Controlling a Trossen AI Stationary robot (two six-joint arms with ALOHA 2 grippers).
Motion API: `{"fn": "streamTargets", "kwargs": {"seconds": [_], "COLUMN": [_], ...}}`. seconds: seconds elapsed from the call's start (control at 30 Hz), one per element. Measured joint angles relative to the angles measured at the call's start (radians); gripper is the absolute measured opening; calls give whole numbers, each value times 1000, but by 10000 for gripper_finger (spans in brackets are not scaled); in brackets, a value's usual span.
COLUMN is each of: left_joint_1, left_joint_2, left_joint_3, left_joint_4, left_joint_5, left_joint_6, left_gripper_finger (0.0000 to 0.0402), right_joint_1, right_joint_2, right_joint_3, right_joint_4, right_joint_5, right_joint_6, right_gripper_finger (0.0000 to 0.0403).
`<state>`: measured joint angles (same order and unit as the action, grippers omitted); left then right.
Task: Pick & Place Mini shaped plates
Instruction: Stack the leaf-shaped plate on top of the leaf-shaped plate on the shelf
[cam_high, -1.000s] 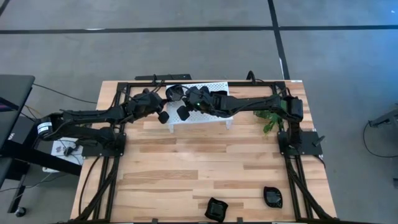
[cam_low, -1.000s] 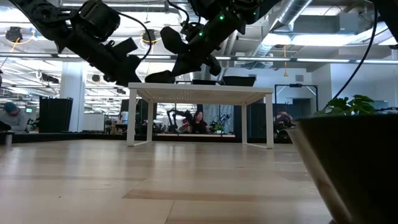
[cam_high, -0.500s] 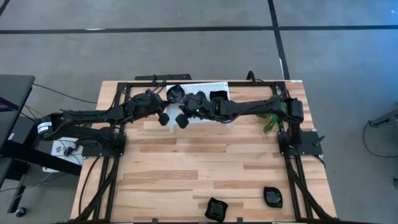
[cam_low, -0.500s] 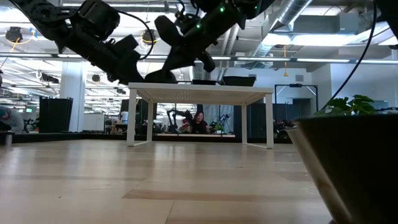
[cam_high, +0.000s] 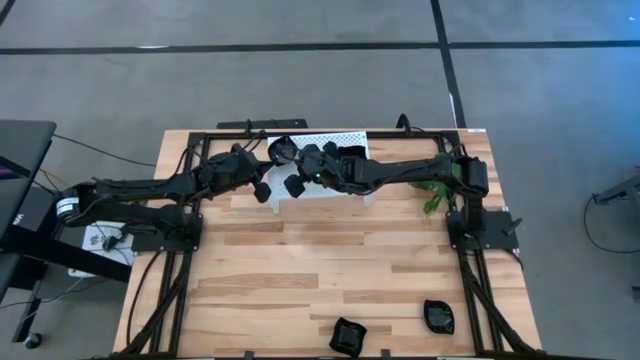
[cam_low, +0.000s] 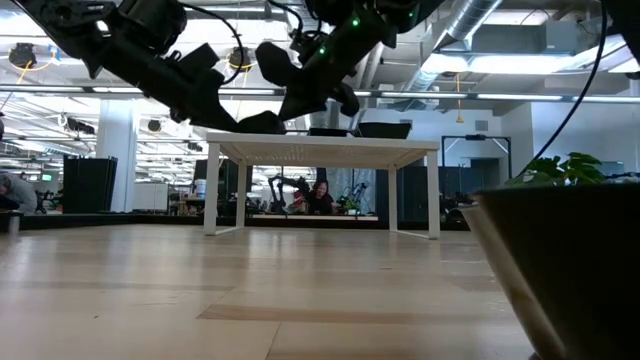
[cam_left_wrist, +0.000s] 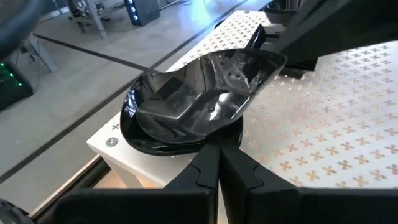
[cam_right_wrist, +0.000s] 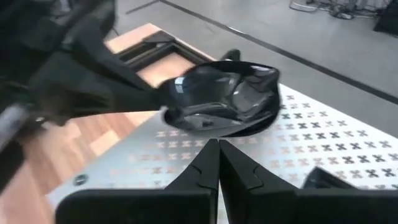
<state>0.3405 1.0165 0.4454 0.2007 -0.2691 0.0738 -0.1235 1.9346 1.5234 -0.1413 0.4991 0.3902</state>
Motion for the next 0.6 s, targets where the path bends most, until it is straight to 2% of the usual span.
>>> {"fn": "streamTargets", "kwargs": {"seconds": [0.3, 0.53, 0.6], "left_joint_1": [1, 1, 1], "left_joint_2": [7, 7, 7], "left_joint_3": [0, 0, 0], "left_joint_4": [-5, -6, -6], "left_joint_5": [-20, -22, -22], "left_joint_6": [0, 0, 0], "left_gripper_finger": [5, 5, 5], "right_joint_1": [-28, -76, -78], "right_joint_2": [2, 2, 2], "right_joint_3": [0, 0, 0], "right_joint_4": [-5, 6, 6], "right_joint_5": [21, -30, -73], "right_joint_6": [3, 15, 15], "right_gripper_finger": [0, 0, 0]}}
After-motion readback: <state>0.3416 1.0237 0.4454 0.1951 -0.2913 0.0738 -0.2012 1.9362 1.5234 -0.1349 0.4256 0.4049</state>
